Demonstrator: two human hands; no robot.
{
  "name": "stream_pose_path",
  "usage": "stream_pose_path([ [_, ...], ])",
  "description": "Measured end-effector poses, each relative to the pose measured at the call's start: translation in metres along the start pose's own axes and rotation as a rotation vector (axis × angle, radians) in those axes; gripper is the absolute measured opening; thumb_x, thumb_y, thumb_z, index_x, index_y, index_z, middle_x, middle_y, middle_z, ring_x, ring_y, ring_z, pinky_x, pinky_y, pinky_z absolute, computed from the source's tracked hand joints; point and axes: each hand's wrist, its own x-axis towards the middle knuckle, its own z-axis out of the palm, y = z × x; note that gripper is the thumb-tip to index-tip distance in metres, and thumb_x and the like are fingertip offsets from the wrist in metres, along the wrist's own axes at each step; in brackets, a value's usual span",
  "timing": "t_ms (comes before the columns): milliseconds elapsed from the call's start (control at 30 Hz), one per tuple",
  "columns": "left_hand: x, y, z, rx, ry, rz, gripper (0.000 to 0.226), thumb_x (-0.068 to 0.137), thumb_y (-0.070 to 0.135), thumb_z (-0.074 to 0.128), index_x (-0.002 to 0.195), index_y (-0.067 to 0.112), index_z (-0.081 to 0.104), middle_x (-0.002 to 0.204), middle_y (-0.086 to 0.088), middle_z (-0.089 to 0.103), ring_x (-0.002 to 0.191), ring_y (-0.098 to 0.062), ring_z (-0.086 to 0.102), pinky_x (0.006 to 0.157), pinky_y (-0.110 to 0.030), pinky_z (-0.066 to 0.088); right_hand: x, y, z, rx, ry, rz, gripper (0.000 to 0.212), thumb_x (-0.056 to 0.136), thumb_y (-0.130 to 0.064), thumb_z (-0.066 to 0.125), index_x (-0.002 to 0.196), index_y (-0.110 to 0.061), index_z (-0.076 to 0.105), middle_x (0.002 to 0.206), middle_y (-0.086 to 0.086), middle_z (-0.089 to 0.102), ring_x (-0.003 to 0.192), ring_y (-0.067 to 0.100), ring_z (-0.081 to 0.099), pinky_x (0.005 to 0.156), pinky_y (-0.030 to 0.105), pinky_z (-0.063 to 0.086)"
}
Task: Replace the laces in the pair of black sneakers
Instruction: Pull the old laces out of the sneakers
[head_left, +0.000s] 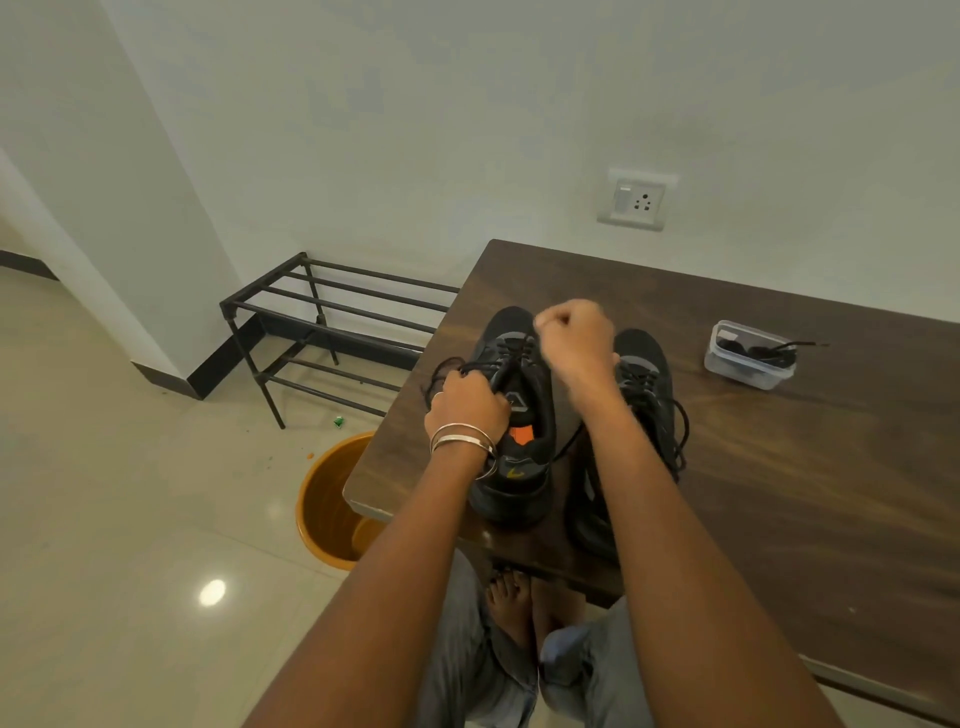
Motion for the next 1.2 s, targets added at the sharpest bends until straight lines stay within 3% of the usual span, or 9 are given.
stream_pose_path([
  [100,-0.002,0.001,-0.002,0.004,-0.001,-0.002,0.035,0.095,0.032,0.049,0.120,0.010,0.056,0.127,-0.013,0.049,0.113,-0.037,0.052,0.089,-0.044,0.044,0.003,-0.003,-0.017,0.734,0.098,0.161,0.021,0.090,0.004,0.042,0.089,-0.006,0.060,0.082,0.005,0.064,0.073,0.015,0.064,0.071,0.022,0.054],
  [167,-0.002,0.002,-0.002,0.000,-0.004,-0.004,0.035,0.095,0.033,0.049,0.120,0.010,0.056,0.128,-0.013,0.049,0.113,-0.037,0.052,0.090,-0.044,0.044,0.004,0.001,-0.020,0.819,0.160,0.183,0.019,0.094,0.003,0.041,0.093,-0.009,0.055,0.078,0.005,0.060,0.060,0.013,0.061,0.056,0.016,0.050],
  [333,-0.003,0.002,-0.002,-0.007,-0.008,-0.006,0.035,0.095,0.033,0.050,0.121,0.009,0.055,0.128,-0.013,0.049,0.114,-0.037,0.051,0.090,-0.043,0.043,0.011,0.014,-0.005,0.017,-0.093,-0.148,0.009,0.095,-0.016,0.060,0.098,-0.024,0.063,0.093,-0.010,0.063,0.100,0.016,0.062,0.100,0.047,0.046],
  [467,-0.002,0.001,-0.001,0.001,0.002,-0.003,0.035,0.094,0.033,0.052,0.120,0.009,0.055,0.127,-0.013,0.050,0.113,-0.037,0.052,0.088,-0.043,0.043,0.007,0.014,0.009,-0.639,-0.376,-0.275,0.022,0.092,-0.023,0.066,0.113,-0.016,0.066,0.117,0.004,0.060,0.114,0.026,0.053,0.102,0.049,0.035],
  [600,-0.002,0.002,-0.001,0.003,0.000,0.003,0.035,0.094,0.033,0.053,0.120,0.009,0.056,0.127,-0.013,0.050,0.113,-0.036,0.052,0.087,-0.042,0.043,-0.001,0.015,0.016,-0.772,-0.280,-0.406,0.017,0.092,-0.020,0.065,0.107,-0.013,0.068,0.113,0.006,0.057,0.110,0.028,0.054,0.099,0.054,0.040],
  [833,-0.003,0.001,-0.004,-0.002,0.003,-0.010,0.033,0.095,0.032,0.049,0.120,0.011,0.056,0.126,-0.013,0.050,0.112,-0.036,0.052,0.087,-0.042,0.043,0.001,0.004,-0.010,0.051,-0.020,-0.113,0.030,0.085,-0.008,0.067,0.063,-0.028,0.070,0.072,-0.018,0.064,0.090,0.011,0.064,0.096,0.042,0.047],
  [1000,-0.002,0.002,-0.003,0.010,0.001,0.006,0.033,0.094,0.031,0.051,0.120,0.012,0.058,0.127,-0.013,0.050,0.112,-0.038,0.053,0.088,-0.044,0.044,0.005,0.006,-0.021,0.583,0.147,0.130,0.017,0.092,-0.008,0.061,0.078,-0.016,0.069,0.081,-0.001,0.070,0.090,0.017,0.068,0.083,0.030,0.054],
  [1133,0.000,0.001,-0.002,0.014,-0.013,0.012,0.034,0.094,0.031,0.051,0.121,0.011,0.057,0.127,-0.013,0.049,0.114,-0.038,0.052,0.089,-0.044,0.044,0.007,0.011,-0.007,-0.149,-0.020,-0.104,0.042,0.092,-0.024,0.064,0.131,-0.026,0.049,0.124,-0.003,0.056,0.125,0.026,0.046,0.107,0.054,0.033],
  [1200,0.000,0.001,-0.001,0.019,-0.009,0.017,0.035,0.094,0.032,0.052,0.121,0.011,0.057,0.127,-0.014,0.049,0.113,-0.038,0.052,0.088,-0.044,0.044,0.003,0.009,0.000,-0.458,-0.145,-0.208,0.046,0.090,-0.027,0.067,0.133,-0.031,0.051,0.141,0.003,0.042,0.133,0.031,0.034,0.108,0.056,0.024],
])
